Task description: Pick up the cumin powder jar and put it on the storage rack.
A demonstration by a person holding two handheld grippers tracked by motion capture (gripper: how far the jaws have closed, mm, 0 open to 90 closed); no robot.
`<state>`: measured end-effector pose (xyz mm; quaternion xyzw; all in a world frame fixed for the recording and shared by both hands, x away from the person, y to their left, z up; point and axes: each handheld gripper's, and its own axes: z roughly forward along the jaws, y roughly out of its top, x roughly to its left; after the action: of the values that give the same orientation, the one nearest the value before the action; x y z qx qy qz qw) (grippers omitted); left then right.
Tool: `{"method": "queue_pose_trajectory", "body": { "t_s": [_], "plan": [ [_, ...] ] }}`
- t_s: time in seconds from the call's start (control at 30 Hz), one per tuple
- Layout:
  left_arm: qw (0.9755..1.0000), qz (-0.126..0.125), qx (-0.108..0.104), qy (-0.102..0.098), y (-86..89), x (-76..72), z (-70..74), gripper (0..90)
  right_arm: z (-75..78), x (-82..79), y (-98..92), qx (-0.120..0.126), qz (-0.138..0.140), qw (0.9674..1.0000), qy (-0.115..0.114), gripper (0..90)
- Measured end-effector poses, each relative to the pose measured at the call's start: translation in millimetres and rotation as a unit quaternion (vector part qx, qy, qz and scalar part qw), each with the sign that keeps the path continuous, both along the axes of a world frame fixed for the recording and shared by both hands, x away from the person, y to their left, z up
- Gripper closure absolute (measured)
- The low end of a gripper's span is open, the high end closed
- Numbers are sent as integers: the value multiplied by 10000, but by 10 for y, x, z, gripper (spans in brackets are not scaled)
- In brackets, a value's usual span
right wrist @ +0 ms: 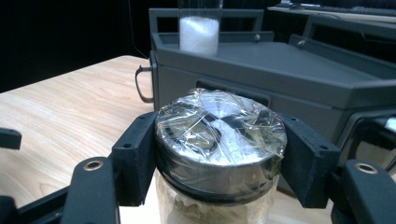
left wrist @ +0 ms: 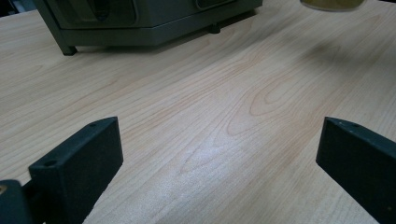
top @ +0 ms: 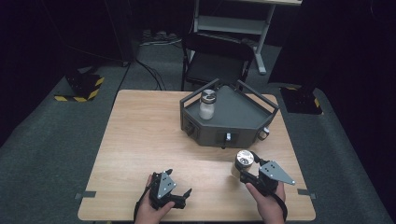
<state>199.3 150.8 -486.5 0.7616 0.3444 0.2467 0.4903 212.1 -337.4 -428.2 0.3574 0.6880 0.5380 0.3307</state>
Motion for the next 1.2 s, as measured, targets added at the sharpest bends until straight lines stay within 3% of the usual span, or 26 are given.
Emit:
{"method": "queue_pose_trajectory", "body": {
  "t_s": [0.3, 0.6, 1.2],
  "plan": [
    [10000, -33, -4, 35, 9, 12, 7, 9, 199, 51, -24, 103, -113, 9999, -5, 351],
    [9998, -38, -153, 116, 51, 36, -3, 9, 409, 126, -24, 97, -201, 9997, -119, 351],
    [9999, -50, -63, 63, 29, 22, 2, 9, 663, 325, 34, 79, -296, 9991, -306, 351]
  ]
}}
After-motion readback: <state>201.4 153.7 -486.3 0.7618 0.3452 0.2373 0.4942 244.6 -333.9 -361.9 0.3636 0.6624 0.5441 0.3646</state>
